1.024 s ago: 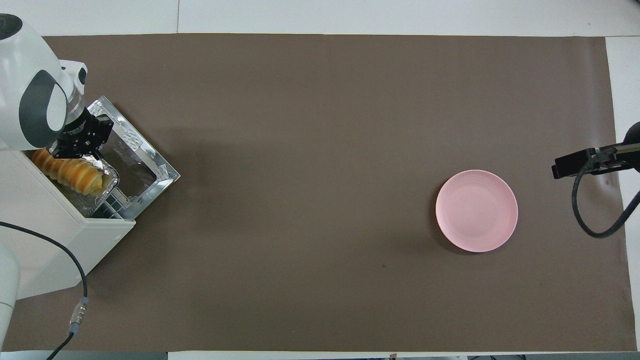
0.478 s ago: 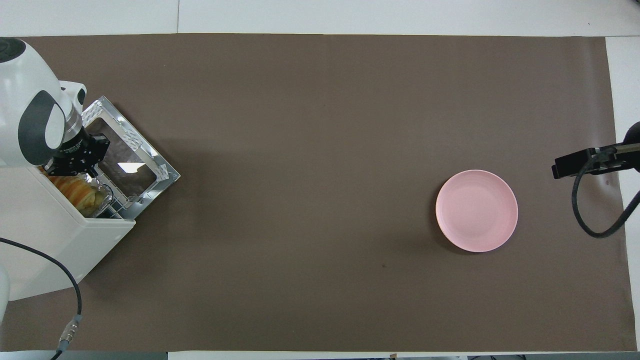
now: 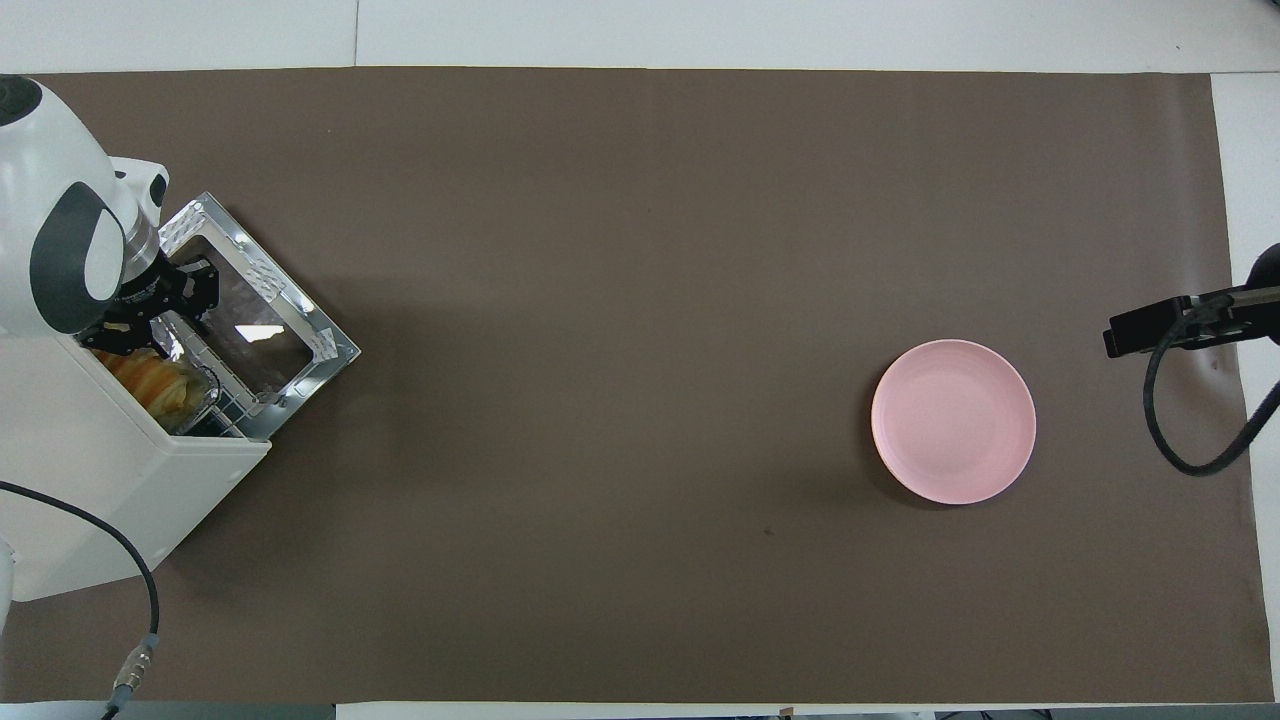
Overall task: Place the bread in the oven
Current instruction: 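Lower the foil tray inside the oven and open the left gripper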
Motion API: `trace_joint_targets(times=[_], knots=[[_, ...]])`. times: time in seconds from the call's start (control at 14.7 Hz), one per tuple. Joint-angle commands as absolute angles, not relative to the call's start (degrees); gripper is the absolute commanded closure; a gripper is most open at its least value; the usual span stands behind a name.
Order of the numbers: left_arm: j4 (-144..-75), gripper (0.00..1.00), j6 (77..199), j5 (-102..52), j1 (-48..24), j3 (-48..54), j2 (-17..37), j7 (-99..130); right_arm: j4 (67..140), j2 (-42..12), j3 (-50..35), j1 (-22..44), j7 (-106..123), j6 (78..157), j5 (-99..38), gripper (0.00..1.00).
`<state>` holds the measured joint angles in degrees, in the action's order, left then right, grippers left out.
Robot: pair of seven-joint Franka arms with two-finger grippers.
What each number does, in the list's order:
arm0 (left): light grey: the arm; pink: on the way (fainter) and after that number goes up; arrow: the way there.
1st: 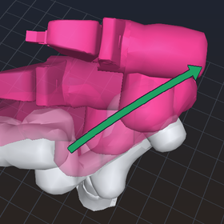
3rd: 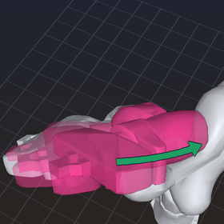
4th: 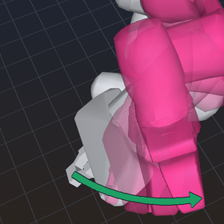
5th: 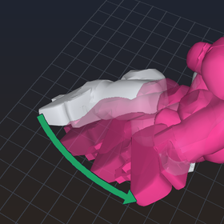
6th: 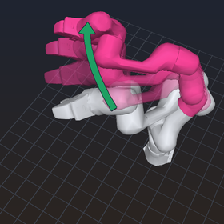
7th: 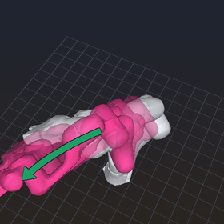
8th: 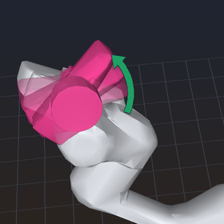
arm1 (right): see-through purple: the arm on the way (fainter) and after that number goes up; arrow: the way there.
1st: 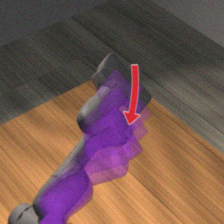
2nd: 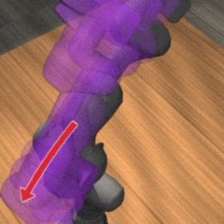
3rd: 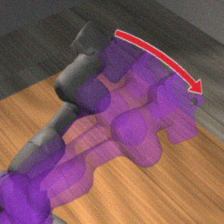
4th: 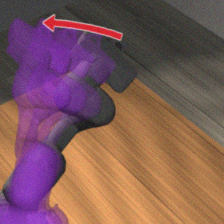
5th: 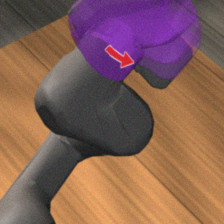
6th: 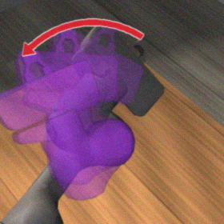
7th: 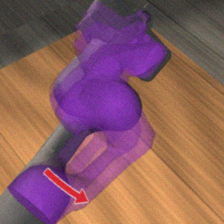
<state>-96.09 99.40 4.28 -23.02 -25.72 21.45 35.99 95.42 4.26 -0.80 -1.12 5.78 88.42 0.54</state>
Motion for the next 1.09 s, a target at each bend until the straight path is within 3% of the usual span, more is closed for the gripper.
trace_joint_targets(times=[0.0, 0.41, 0.75, 1.02], knots=[[-92.75, 0.0, 99.93, 5.54, -23.73, -25.66, 20.47, 35.51, 96.59, 5.27, -1.41, -2.11, 5.27, 88.51, -0.26, 0.0], [-86.23, 0.0, 100.56, 4.92, -25.31, -25.22, 19.52, 32.2, 96.59, 5.27, -1.41, -2.11, 5.27, 88.51, -0.26, 0.0], [-88.15, 0.0, 86.86, 4.31, -24.7, -25.22, 8.98, 8.11, 96.59, 5.27, -1.32, -2.11, 5.27, 88.51, -0.26, 0.0], [-89.12, 0.0, 81.57, 4.05, -25.49, -24.79, 5.1, 2.73, 96.59, 5.27, -1.41, -2.11, 5.27, 88.51, -0.35, 0.0]])
